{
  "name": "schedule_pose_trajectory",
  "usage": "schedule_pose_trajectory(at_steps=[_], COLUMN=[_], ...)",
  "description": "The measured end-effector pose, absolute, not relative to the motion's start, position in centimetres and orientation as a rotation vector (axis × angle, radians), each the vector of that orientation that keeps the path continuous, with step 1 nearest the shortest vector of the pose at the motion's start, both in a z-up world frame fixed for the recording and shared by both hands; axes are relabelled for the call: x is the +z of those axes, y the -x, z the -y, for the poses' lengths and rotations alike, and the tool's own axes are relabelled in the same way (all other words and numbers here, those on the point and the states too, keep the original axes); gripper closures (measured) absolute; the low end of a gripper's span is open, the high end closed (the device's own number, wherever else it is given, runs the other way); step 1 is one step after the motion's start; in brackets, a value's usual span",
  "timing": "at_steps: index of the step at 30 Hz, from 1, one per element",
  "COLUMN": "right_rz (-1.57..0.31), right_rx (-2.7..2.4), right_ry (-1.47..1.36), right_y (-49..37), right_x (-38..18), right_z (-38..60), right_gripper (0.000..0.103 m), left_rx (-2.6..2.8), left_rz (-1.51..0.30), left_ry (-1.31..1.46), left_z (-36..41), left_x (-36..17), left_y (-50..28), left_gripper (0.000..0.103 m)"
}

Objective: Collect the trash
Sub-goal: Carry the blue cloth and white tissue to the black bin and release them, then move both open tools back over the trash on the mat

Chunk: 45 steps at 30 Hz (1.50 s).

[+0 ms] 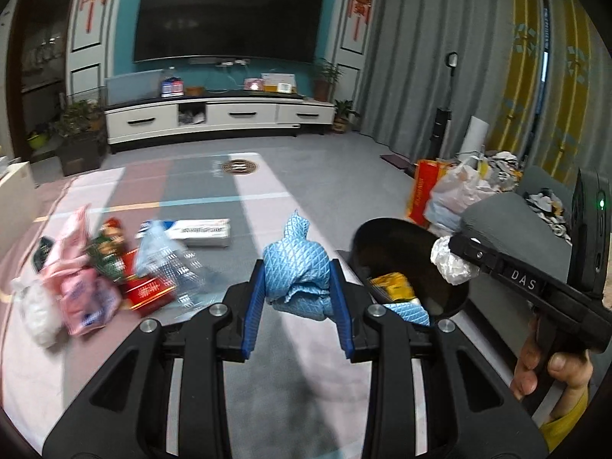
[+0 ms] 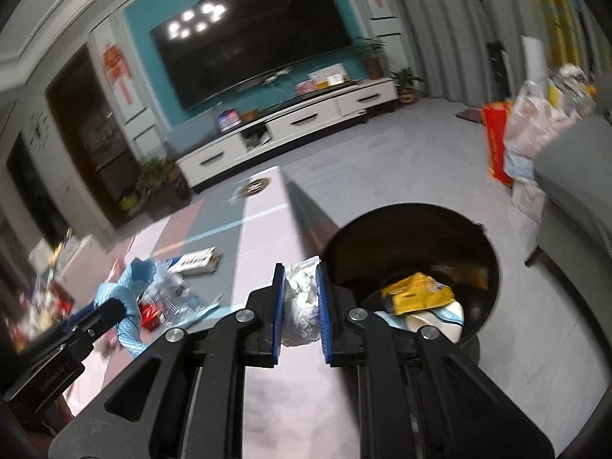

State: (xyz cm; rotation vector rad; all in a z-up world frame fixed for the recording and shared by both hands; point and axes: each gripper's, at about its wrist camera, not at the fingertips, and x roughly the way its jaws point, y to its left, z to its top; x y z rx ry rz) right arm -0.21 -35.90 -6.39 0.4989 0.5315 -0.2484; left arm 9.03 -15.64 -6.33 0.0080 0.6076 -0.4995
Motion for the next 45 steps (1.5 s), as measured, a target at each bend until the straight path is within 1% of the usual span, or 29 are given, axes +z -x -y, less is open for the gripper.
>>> schedule_pose_trajectory(at_steps=[7,15,17,18,20,22,24,25,26,27,31,36,39,41,42,44,45], right_rz=[-0.510,-0.548,-0.563,-0.571,-0.592,-0.605,-0.607,-0.607,-0.606,-0.605,-0.603,-0.602,-0.600,-0.598,-0.597,-0.597,-0.597], right_rx=[-0.313,-0.382,-0.404,-0.407,-0.415,-0.426,-0.426,-0.431,-0.433,-0.435,-0.435,-0.414,-0.389,-0.377,-0.366,-0.356,-0.346], right_ry=[-0.620,-0.694,-0.708,-0.723,-0.764,-0.780,-0.788,-0.785,-0.781,-0.781,-0.780,-0.751,-0.732,-0.719,-0.713,-0.708,-0.706], right_y=[1.5,0.1,-0.4,-0.6,-0.9,-1.1,-1.0,-0.9,-0.8,-0.8,-0.4,-0.9,-1.4,-1.7,-1.9,-2.3,-2.6], right_x=[-7.4,-9.7,-10.3,-10.7,-11.7,-12.2,-12.2,-12.2,-12.2,-12.2,-11.9,-11.2,-10.7,-10.3,-10.1,-9.9,-9.9], right_z=[40.9,43.9,44.6,44.9,45.6,45.8,45.8,45.7,45.7,45.8,45.3,44.4,43.3,42.3,41.8,41.2,40.8], right_gripper=[0.086,0.086,0.083,0.083,0.078,0.076,0.074,0.070,0.065,0.062,0.061,0.059,0.055,0.054,0.053,0.047,0.046], left_rx=[-0.617,-0.701,-0.689,-0.687,-0.686,-0.689,-0.692,-0.696,-0.700,-0.705,-0.689,-0.646,-0.617,-0.599,-0.593,-0.576,-0.568], left_rz=[-0.632,-0.744,-0.757,-0.768,-0.785,-0.795,-0.802,-0.803,-0.802,-0.799,-0.773,-0.740,-0.733,-0.734,-0.736,-0.738,-0.738], left_ry=[-0.074,-0.081,-0.104,-0.110,-0.105,-0.101,-0.092,-0.086,-0.078,-0.074,-0.108,-0.127,-0.147,-0.143,-0.140,-0.134,-0.132], left_z=[22.8,29.2,30.4,30.9,31.3,31.5,31.6,31.6,31.5,31.3,31.0,29.2,28.2,27.1,26.6,25.5,25.0], left_x=[-6.8,-9.9,-10.8,-11.3,-11.9,-12.4,-12.7,-12.7,-12.7,-12.8,-12.6,-12.0,-11.7,-11.5,-11.4,-11.2,-11.1], left_y=[-10.8,-14.9,-15.8,-16.2,-16.7,-17.0,-17.1,-17.0,-16.9,-16.8,-15.7,-14.5,-14.2,-14.0,-13.9,-13.8,-13.8], left_gripper=[0.069,0.068,0.067,0.066,0.062,0.057,0.049,0.048,0.044,0.040,0.038,0.026,0.019,0.019,0.017,0.015,0.015])
